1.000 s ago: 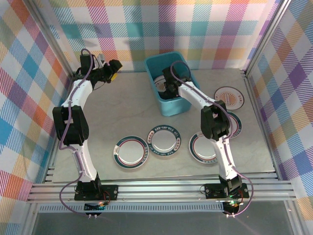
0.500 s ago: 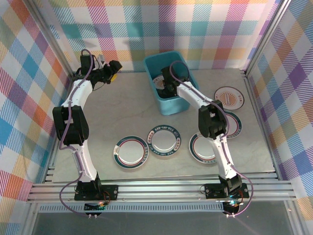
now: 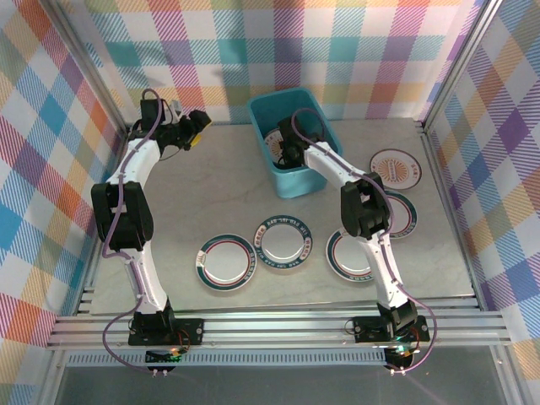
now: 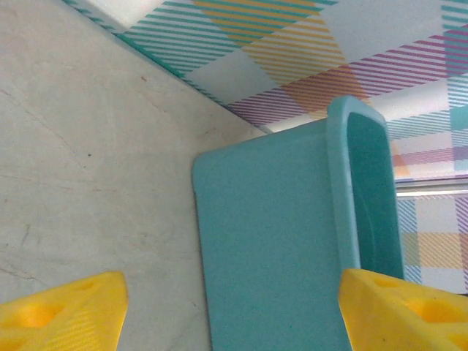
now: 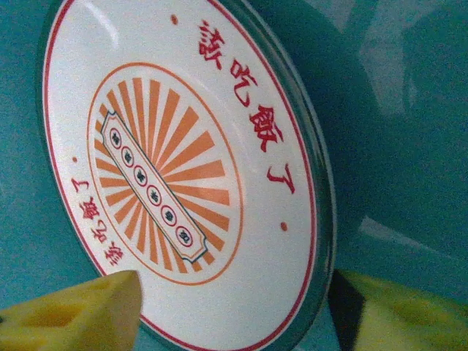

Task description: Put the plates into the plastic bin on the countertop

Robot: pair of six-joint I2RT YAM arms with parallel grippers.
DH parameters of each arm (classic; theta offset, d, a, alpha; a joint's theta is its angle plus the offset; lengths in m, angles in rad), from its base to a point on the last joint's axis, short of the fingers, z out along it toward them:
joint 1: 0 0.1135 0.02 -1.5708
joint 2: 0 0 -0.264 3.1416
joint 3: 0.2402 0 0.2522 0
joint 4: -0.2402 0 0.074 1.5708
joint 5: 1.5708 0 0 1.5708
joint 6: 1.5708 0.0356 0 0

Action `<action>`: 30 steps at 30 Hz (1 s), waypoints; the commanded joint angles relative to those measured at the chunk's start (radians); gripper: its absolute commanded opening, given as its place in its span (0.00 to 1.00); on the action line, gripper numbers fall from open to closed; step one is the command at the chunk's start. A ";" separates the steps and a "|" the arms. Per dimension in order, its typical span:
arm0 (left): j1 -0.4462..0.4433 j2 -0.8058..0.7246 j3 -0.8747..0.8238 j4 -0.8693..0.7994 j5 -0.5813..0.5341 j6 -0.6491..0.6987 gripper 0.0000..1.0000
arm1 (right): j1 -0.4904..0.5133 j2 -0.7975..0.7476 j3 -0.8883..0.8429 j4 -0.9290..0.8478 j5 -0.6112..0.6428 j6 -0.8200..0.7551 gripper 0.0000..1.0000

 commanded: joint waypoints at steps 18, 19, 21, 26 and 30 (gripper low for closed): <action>0.010 -0.155 -0.163 -0.305 -0.164 0.216 0.75 | -0.009 -0.169 -0.121 0.005 0.018 -0.112 0.99; 0.009 -0.162 -0.177 -0.320 -0.175 0.223 0.75 | -0.009 -0.180 -0.140 0.014 0.010 -0.111 0.99; 0.007 -0.180 -0.204 -0.345 -0.204 0.234 0.75 | -0.008 -0.206 -0.172 0.045 0.007 -0.126 0.99; -0.003 -0.247 -0.301 -0.360 -0.259 0.244 0.74 | -0.008 -0.285 -0.217 0.112 0.039 -0.265 0.99; -0.034 -0.319 -0.423 -0.341 -0.317 0.278 0.72 | -0.008 -0.362 -0.280 0.212 0.010 -0.429 0.99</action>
